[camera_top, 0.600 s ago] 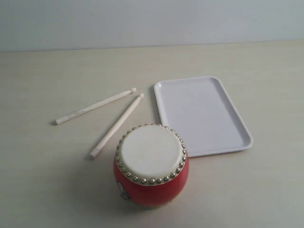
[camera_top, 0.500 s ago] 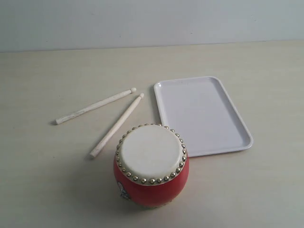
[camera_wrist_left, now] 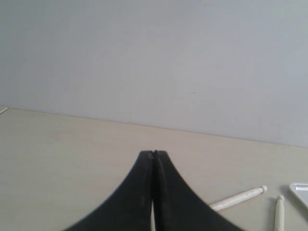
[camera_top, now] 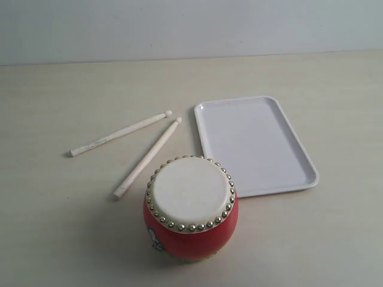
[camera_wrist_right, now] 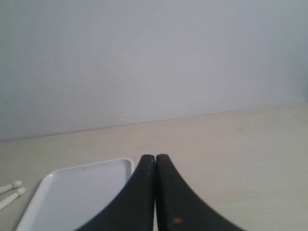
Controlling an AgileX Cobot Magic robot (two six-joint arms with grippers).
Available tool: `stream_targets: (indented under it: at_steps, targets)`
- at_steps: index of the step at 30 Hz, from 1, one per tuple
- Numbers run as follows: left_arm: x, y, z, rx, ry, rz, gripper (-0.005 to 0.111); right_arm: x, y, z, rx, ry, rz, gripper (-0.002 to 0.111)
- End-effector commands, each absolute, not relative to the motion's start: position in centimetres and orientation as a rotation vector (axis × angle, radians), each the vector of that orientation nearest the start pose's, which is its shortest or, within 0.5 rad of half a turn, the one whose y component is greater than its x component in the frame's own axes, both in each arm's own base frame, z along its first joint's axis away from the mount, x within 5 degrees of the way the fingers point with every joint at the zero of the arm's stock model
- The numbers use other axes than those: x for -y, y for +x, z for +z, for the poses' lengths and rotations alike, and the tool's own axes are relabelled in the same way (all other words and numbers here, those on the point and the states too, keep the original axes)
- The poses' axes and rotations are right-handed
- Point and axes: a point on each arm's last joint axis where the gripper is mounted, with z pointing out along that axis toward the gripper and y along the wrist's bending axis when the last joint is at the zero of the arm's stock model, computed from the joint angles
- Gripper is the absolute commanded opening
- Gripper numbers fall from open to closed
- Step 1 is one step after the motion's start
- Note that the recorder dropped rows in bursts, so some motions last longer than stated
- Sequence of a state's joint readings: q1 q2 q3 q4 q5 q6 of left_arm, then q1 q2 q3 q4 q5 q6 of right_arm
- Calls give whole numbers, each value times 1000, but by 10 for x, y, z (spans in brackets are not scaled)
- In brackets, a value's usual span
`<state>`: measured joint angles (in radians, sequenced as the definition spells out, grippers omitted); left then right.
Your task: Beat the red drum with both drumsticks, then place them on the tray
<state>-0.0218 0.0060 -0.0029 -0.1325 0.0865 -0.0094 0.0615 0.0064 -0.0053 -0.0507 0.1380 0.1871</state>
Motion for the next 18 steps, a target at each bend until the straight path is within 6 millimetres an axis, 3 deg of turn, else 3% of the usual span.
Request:
stream_targets:
  at_steps: [1,18]
  targets:
    - [2,56,206,-1560,-84,-140,0,-3,56,201,-1616,68,144,0]
    - [2,56,207,-1553,-79,-134,0,-3,56,201,-1616,68,144,0]
